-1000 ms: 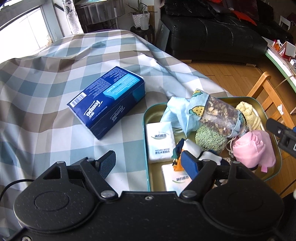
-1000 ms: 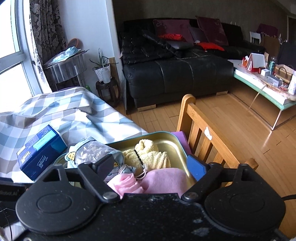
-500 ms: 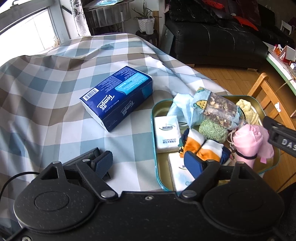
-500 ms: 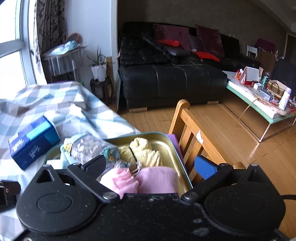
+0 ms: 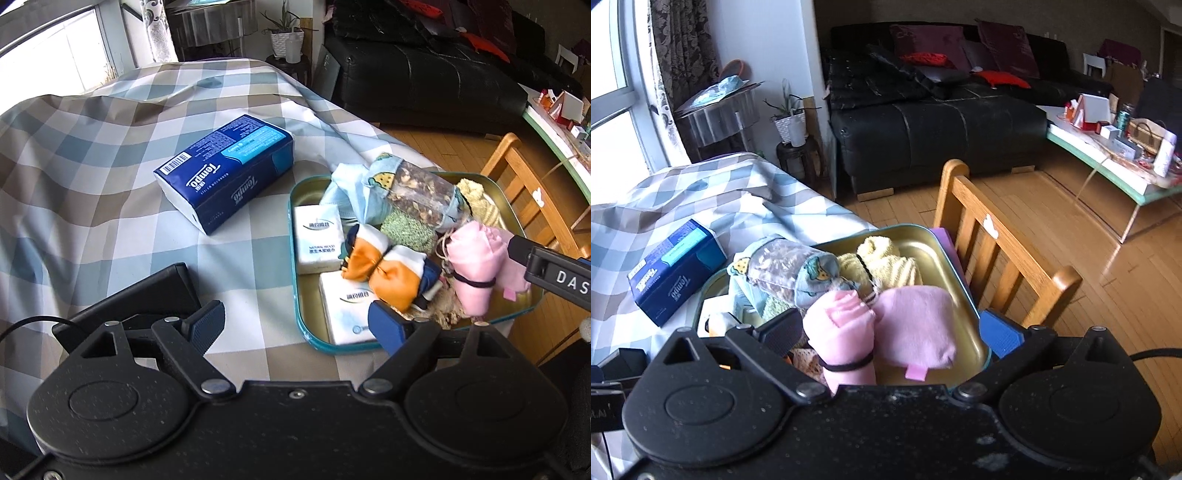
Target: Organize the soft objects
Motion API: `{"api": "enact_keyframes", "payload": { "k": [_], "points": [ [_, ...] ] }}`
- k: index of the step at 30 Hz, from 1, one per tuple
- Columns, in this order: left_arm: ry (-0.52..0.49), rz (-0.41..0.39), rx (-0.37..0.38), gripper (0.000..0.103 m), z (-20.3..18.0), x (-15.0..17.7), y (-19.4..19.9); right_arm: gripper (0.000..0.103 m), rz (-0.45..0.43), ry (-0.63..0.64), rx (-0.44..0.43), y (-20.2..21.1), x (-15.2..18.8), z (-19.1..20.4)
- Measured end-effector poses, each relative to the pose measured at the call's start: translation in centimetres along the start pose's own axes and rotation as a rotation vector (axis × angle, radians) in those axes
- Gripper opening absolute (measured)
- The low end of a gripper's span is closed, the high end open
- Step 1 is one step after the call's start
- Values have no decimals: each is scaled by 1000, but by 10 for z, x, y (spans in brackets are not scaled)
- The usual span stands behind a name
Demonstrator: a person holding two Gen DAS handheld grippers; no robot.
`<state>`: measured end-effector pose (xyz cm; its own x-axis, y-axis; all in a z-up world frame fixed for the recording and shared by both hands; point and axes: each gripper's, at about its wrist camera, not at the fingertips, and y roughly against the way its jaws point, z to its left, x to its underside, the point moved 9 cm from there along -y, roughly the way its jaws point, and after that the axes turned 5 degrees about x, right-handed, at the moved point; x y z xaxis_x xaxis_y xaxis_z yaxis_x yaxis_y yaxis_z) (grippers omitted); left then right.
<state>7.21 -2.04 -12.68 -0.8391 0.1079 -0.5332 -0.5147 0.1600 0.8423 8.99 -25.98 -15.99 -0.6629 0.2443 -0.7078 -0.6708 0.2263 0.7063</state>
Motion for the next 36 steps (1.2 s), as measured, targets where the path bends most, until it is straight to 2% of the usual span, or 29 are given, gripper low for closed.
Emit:
{"api": "enact_keyframes", "payload": {
  "k": [4, 13, 20, 24, 36],
  "points": [
    [2, -4, 10, 82, -4, 3, 4, 103, -10, 11, 17, 5, 4, -1],
    [12, -7, 9, 82, -6, 10, 8, 103, -3, 20, -17, 14, 12, 4],
    [26, -4, -3, 83, -2, 16, 11, 103, -3, 38, -5, 18, 17, 8],
    [30, -6, 3, 88, 1, 17, 14, 103, 2, 46, 0, 20, 20, 10],
    [44, -30, -1, 88, 8, 20, 27, 103, 2, 61, 25, 31, 29, 14]
  ]
}}
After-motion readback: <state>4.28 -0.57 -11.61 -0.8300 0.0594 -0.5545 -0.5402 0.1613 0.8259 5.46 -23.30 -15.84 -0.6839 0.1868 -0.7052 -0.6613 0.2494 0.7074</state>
